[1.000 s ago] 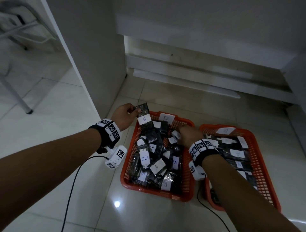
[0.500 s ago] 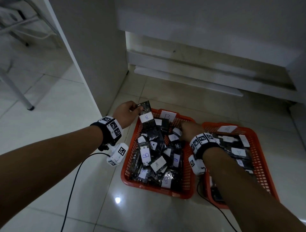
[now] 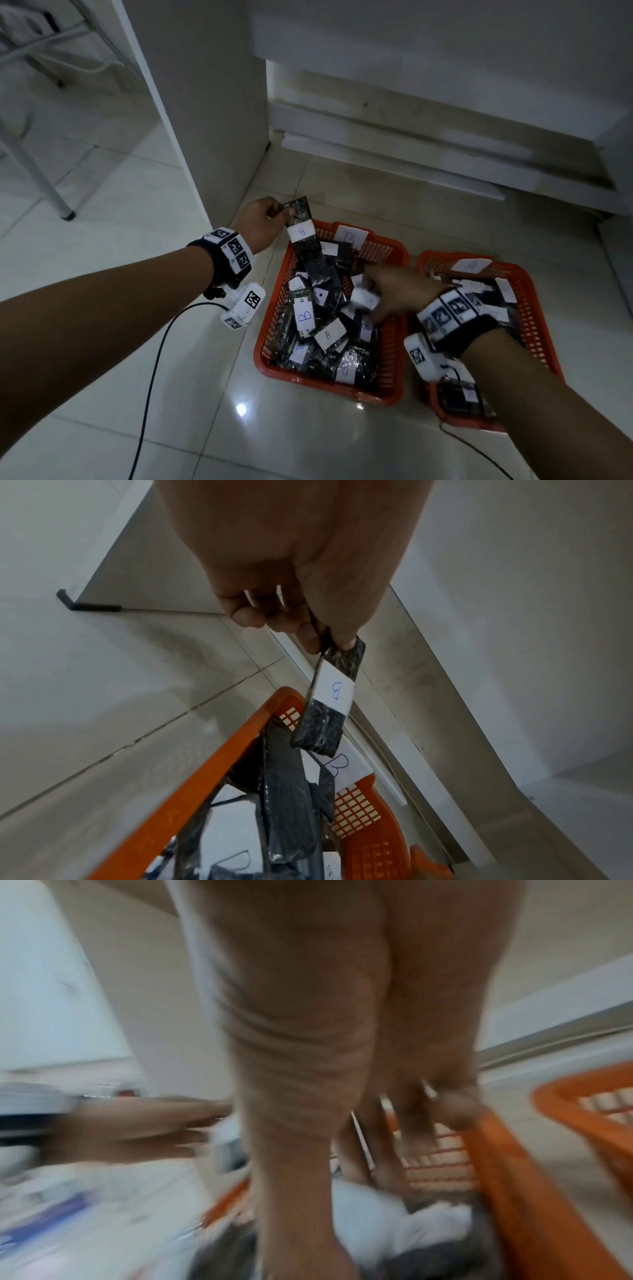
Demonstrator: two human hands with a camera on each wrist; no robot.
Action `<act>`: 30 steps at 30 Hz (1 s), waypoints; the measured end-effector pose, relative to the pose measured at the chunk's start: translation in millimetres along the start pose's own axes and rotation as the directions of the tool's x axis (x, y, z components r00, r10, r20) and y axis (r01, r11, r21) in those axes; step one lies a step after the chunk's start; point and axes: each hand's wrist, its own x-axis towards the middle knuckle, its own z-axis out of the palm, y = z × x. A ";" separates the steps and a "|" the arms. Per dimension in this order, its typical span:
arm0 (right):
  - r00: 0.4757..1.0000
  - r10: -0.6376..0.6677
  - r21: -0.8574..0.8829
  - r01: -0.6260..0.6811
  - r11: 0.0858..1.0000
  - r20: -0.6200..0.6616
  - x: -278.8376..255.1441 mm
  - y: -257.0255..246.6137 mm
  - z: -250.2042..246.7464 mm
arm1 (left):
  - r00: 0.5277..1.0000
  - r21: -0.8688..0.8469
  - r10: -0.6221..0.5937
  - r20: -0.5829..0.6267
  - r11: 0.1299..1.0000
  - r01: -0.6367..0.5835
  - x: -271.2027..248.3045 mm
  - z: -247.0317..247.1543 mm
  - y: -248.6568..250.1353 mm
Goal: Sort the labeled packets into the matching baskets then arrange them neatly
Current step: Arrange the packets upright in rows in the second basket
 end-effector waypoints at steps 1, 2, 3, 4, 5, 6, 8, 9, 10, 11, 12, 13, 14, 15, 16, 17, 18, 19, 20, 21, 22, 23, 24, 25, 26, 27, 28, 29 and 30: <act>0.996 -0.013 -0.004 0.014 1.000 0.091 -12.0 -5.6 6.6 | 1.000 0.008 0.007 -0.003 1.000 -0.007 0.8 1.3 2.1; 0.986 -0.029 -0.026 0.033 0.999 0.163 -23.0 -12.1 14.6 | 1.000 0.014 0.018 -0.007 1.000 -0.018 1.2 3.5 5.4; 0.977 -0.045 -0.067 0.060 0.996 0.206 -31.4 -17.3 23.2 | 0.999 0.019 0.032 -0.013 0.999 -0.032 1.6 6.4 9.1; 0.971 -0.061 -0.117 0.090 0.989 0.229 -38.5 -22.3 31.0 | 0.999 0.023 0.047 -0.017 0.999 -0.046 2.1 10.0 13.1; 0.968 -0.063 -0.171 0.107 0.979 0.244 -42.6 -25.3 38.3 | 0.998 0.028 0.056 -0.015 0.998 -0.055 1.8 13.5 17.6; 0.963 -0.055 -0.212 0.113 0.971 0.263 -44.8 -26.2 44.3 | 0.998 0.027 0.063 -0.007 0.998 -0.063 1.5 17.2 21.7; 0.948 -0.025 -0.213 0.097 0.972 0.318 -45.8 -24.2 47.6 | 0.997 0.006 0.072 0.024 0.997 -0.072 1.2 24.0 27.0; 0.944 -0.012 -0.164 0.069 0.984 0.330 -42.5 -20.0 46.7 | 0.997 -0.002 0.073 0.038 0.997 -0.073 0.6 26.7 28.7; 0.950 -0.006 -0.098 0.038 0.994 0.313 -37.7 -15.2 44.0 | 0.996 -0.004 0.077 0.047 0.997 -0.077 -0.1 28.8 29.0; 0.967 -0.009 -0.035 0.018 0.999 0.254 -30.4 -10.1 40.6 | 0.996 -0.001 0.078 0.052 0.997 -0.078 -1.4 29.8 28.9; 0.987 -0.013 0.011 0.011 1.000 0.158 -20.9 -4.3 36.4 | 0.996 0.000 0.078 0.052 0.997 -0.078 -2.5 30.0 27.4; 0.999 -0.008 0.028 0.007 1.000 0.045 -10.0 2.8 32.6 | 0.996 -0.001 0.075 0.048 0.997 -0.075 -3.5 29.2 25.4; 0.998 0.004 0.020 -0.003 1.000 -0.063 0.7 8.8 29.1 | 0.997 -0.002 0.068 0.041 0.998 -0.068 -3.8 28.5 22.4; 0.988 0.010 -0.002 -0.011 1.000 -0.153 10.8 14.1 26.0 | 0.997 0.000 0.060 0.038 0.998 -0.060 -4.0 27.3 19.1; 0.976 0.010 -0.024 -0.016 1.000 -0.215 20.2 19.1 23.0 | 0.998 0.005 0.059 0.036 0.998 -0.059 -3.9 26.3 16.3; 0.969 0.000 -0.034 -0.009 0.999 -0.247 29.0 22.6 20.2 | 0.998 0.012 0.059 0.035 0.998 -0.060 -3.6 24.8 13.7; 0.968 -0.011 -0.042 0.000 0.999 -0.253 36.7 24.2 17.5 | 0.998 0.015 0.063 0.031 0.998 -0.063 -3.2 23.4 11.4; 0.967 -0.022 -0.072 0.004 0.997 -0.253 43.4 25.1 15.7 | 0.998 0.012 0.064 0.026 0.998 -0.065 -3.1 21.7 10.3; 0.964 -0.035 -0.122 0.003 0.993 -0.265 49.2 24.8 14.5 | 0.998 0.006 0.065 0.019 0.998 -0.065 -2.9 20.1 9.0; 0.958 -0.053 -0.184 0.000 0.983 -0.283 55.0 24.7 14.6 | 0.998 0.002 0.063 0.013 0.998 -0.063 -3.1 18.4 8.2; 0.954 -0.067 -0.222 0.001 0.975 -0.292 60.5 24.0 15.9 | 0.998 0.001 0.059 0.008 0.998 -0.059 -3.1 17.1 6.6; 0.957 -0.070 -0.225 0.005 0.974 -0.281 65.1 23.3 17.7 | 0.998 0.000 0.058 0.004 0.998 -0.058 -3.4 15.7 5.2; 0.965 -0.060 -0.208 0.006 0.978 -0.257 68.2 22.2 19.0 | 0.999 0.000 0.054 0.002 0.999 -0.054 -3.2 14.8 2.9; 0.972 -0.045 -0.184 0.002 0.983 -0.232 69.8 22.1 20.1 | 0.999 0.003 0.048 0.001 0.999 -0.048 -3.5 13.5 1.2; 0.977 -0.028 -0.159 -0.006 0.987 -0.213 69.5 22.3 19.0 | 0.999 0.008 0.040 0.002 0.999 -0.040 -3.0 12.4 -1.1; 0.976 -0.022 -0.141 -0.009 0.990 -0.216 68.0 22.8 16.7 | 0.999 0.012 0.036 0.001 0.999 -0.036 -2.6 11.7 -3.3; 0.973 -0.025 -0.137 -0.007 0.991 -0.229 65.6 23.1 13.3 | 0.999 0.011 0.034 0.001 0.999 -0.034 -1.8 11.2 -5.2; 0.967 -0.036 -0.143 -0.001 0.990 -0.254 62.0 23.9 9.2 | 0.999 0.005 0.035 0.000 0.999 -0.035 -0.8 11.1 -6.6; 0.958 -0.047 -0.155 0.003 0.988 -0.283 56.8 24.8 4.8 | 0.999 -0.001 0.034 -0.002 0.999 -0.034 0.6 11.3 -7.4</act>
